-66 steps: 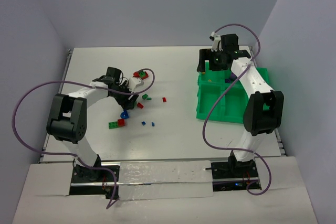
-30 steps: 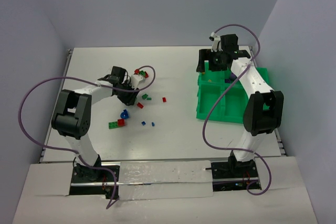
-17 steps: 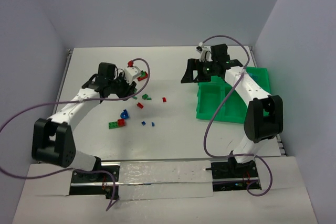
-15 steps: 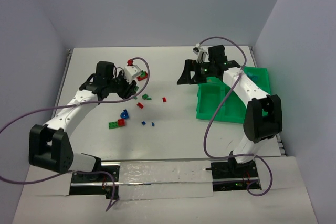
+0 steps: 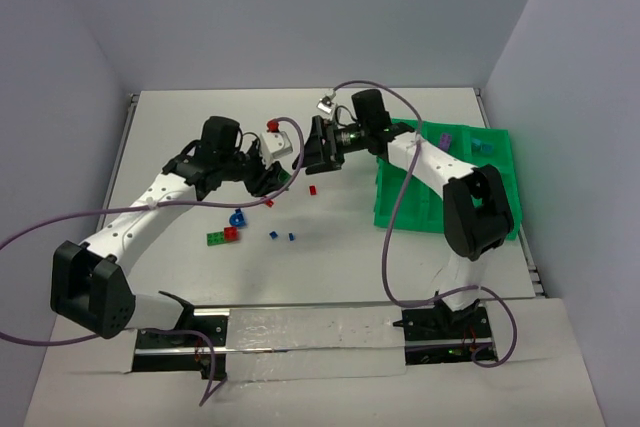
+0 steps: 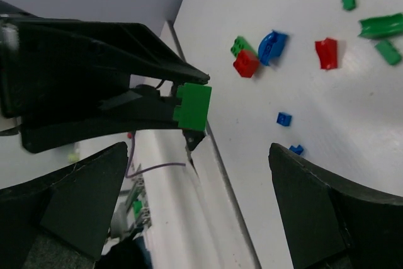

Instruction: Sort the legos into containers by color

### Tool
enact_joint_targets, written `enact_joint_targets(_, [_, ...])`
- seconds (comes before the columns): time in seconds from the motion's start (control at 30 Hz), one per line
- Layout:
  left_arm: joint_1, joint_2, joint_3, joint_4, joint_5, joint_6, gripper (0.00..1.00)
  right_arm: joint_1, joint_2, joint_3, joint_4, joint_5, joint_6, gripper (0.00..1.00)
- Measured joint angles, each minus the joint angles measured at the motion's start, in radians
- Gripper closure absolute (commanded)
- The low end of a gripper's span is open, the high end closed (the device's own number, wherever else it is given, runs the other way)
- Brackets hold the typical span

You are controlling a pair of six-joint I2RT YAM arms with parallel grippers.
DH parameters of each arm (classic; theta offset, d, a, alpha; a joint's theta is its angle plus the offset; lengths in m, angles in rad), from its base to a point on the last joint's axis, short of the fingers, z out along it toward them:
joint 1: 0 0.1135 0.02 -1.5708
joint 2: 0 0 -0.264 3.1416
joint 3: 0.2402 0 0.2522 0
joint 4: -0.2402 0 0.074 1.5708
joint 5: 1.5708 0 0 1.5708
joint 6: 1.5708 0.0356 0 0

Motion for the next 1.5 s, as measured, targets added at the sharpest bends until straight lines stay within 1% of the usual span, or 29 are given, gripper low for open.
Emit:
enact_joint_targets(0.13, [-0.017, 0.000, 0.009, -0.003, -0.001, -0.006, 0.84, 0.042, 0.060, 0.001, 0.022, -0.028, 0.054, 0.00])
enact_joint_targets(0.23, [-0.031, 0.000, 0.009, -0.009, 0.000, -0.008, 0.84, 0.060, 0.083, 0.002, 0.031, -0.044, 0.085, 0.04])
enact_joint_targets(0.27, [-0.036, 0.000, 0.009, -0.010, 0.000, -0.008, 0.84, 0.064, 0.087, 0.003, 0.035, -0.049, 0.093, 0.09])
enact_joint_targets(0.33, [-0.042, 0.000, 0.011, -0.014, 0.000, -0.010, 0.84, 0.073, 0.093, 0.007, 0.046, -0.055, 0.107, 0.15])
enact_joint_targets(0.37, [-0.044, 0.000, 0.013, -0.015, 0.000, -0.010, 0.84, 0.076, 0.096, 0.011, 0.051, -0.059, 0.112, 0.26])
enact_joint_targets(0.47, [-0.049, 0.000, 0.022, -0.018, -0.001, -0.010, 0.84, 0.081, 0.101, 0.020, 0.073, -0.068, 0.131, 0.51])
enact_joint_targets(0.5, [-0.050, 0.000, 0.026, -0.019, -0.001, -0.011, 0.84, 0.082, 0.103, 0.023, 0.079, -0.071, 0.135, 0.57])
enact_joint_targets(0.53, [-0.051, 0.000, 0.030, -0.019, -0.001, -0.011, 0.84, 0.083, 0.105, 0.024, 0.089, -0.074, 0.141, 0.67])
enact_joint_targets(0.57, [-0.052, 0.000, 0.031, -0.020, -0.003, -0.012, 0.83, 0.084, 0.107, 0.024, 0.096, -0.085, 0.151, 0.73])
enact_joint_targets(0.6, [-0.052, 0.000, 0.031, -0.023, -0.006, -0.013, 0.82, 0.084, 0.107, 0.024, 0.100, -0.089, 0.161, 0.82])
enact_joint_targets(0.63, [-0.052, 0.000, 0.031, -0.023, -0.009, -0.014, 0.79, 0.084, 0.107, 0.024, 0.102, -0.090, 0.168, 0.88])
enact_joint_targets(0.67, [-0.052, 0.000, 0.031, -0.023, -0.012, -0.016, 0.67, 0.084, 0.107, 0.024, 0.103, -0.093, 0.172, 0.94])
enact_joint_targets(0.7, [-0.052, 0.000, 0.031, -0.022, -0.015, -0.018, 0.65, 0.084, 0.107, 0.024, 0.104, -0.094, 0.172, 0.99])
enact_joint_targets(0.8, [-0.056, 0.001, 0.032, -0.022, -0.029, -0.033, 0.11, 0.082, 0.106, 0.022, 0.098, -0.096, 0.158, 1.00])
enact_joint_targets(0.83, [-0.058, 0.002, 0.034, -0.024, -0.037, -0.040, 0.01, 0.079, 0.104, 0.019, 0.094, -0.099, 0.144, 1.00])
enact_joint_targets(0.9, [-0.057, 0.007, 0.041, -0.031, -0.055, -0.054, 0.01, 0.070, 0.090, 0.008, 0.069, -0.102, 0.104, 1.00])
enact_joint_targets(0.97, [-0.046, 0.008, 0.048, -0.045, -0.059, -0.059, 0.01, 0.045, 0.060, -0.003, 0.003, -0.095, 0.042, 1.00])
enact_joint_targets(1.07, [-0.009, 0.007, 0.054, -0.069, -0.051, -0.069, 0.01, -0.040, -0.008, -0.009, -0.126, -0.055, -0.090, 1.00])
enact_joint_targets(1.2, [0.076, -0.012, 0.053, -0.114, -0.032, -0.073, 0.01, -0.258, -0.136, -0.010, -0.322, 0.069, -0.315, 1.00])
enact_joint_targets(1.37, [0.141, -0.065, 0.007, -0.150, -0.014, -0.050, 0.01, -0.530, -0.311, -0.065, -0.501, 0.259, -0.545, 1.00])
enact_joint_targets(1.5, [0.193, -0.068, -0.022, -0.191, -0.001, -0.025, 0.01, -0.732, -0.409, -0.089, -0.613, 0.412, -0.705, 1.00])
